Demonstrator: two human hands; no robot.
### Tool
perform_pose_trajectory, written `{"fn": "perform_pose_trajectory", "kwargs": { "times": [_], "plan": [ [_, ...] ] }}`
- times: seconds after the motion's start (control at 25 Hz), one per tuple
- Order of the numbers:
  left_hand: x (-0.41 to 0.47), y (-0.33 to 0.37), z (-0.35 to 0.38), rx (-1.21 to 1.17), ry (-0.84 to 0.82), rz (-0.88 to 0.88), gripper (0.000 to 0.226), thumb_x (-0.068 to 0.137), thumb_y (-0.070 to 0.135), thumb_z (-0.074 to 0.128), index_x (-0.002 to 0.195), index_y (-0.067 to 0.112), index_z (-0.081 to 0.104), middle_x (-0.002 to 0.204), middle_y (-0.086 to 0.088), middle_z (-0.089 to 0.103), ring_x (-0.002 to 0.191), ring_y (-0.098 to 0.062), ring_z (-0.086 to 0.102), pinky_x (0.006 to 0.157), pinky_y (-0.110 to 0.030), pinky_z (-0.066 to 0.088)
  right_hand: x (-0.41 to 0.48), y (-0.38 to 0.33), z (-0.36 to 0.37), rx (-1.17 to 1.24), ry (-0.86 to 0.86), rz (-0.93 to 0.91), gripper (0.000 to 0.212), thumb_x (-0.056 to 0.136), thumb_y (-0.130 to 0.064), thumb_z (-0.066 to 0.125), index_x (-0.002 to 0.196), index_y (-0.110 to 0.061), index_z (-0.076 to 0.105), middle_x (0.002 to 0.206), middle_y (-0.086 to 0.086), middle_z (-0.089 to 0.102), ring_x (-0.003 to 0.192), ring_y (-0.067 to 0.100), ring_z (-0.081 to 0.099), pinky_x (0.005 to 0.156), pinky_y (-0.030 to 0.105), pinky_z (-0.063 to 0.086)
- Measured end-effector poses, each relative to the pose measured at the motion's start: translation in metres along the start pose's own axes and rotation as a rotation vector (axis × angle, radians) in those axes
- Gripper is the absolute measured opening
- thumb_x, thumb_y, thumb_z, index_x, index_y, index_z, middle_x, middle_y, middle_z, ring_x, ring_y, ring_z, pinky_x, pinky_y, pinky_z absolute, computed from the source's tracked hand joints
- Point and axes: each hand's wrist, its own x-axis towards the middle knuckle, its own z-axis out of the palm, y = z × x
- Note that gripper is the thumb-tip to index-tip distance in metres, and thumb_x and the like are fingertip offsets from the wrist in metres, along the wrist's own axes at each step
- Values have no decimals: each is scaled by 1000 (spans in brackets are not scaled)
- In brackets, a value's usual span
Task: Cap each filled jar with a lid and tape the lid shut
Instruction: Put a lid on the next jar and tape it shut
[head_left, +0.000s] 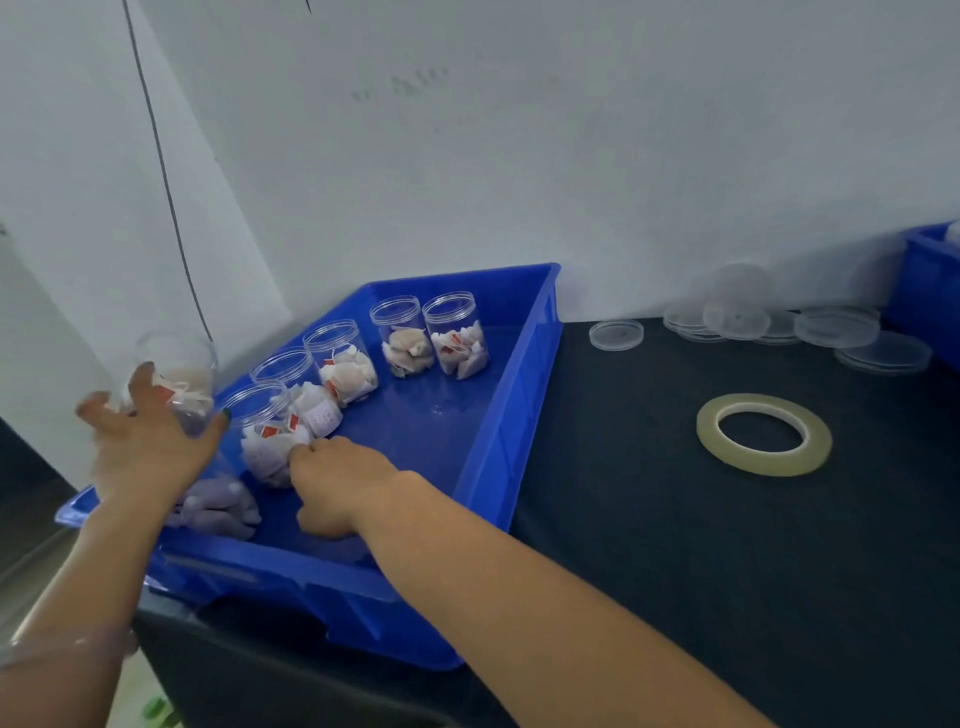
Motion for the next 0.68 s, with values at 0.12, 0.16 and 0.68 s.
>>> {"fn": "perform_pose_trajectory", "kwargs": {
  "times": [0.12, 0.16, 0.68],
  "plan": [
    [5, 1, 3, -55, -4, -83, 83, 83, 46, 75, 143, 25, 23, 136, -32, 36, 116, -56, 47, 90, -64, 45, 1, 1, 0, 21, 16, 11, 45, 94, -15, 61, 134, -1, 44, 134, 19, 50, 121, 33, 48, 93, 43, 46],
    [5, 0, 4, -82, 23, -100, 81, 82, 45, 76, 142, 24, 25, 132, -34, 39, 112, -56, 49, 89, -64, 46, 1, 2, -1, 41, 39, 14, 48, 94, -14, 61, 136, 0, 42, 136, 19, 48, 123, 34, 46, 95, 44, 45],
    [-121, 114, -33, -848, 57, 192, 67, 81, 17, 76, 128, 23, 28, 133, -7, 46, 106, -14, 61, 68, -15, 47, -25, 6, -39, 1239, 804, -9, 88, 85, -40, 71, 150, -38, 11, 141, 7, 51, 122, 27, 59, 102, 46, 50]
  ]
}}
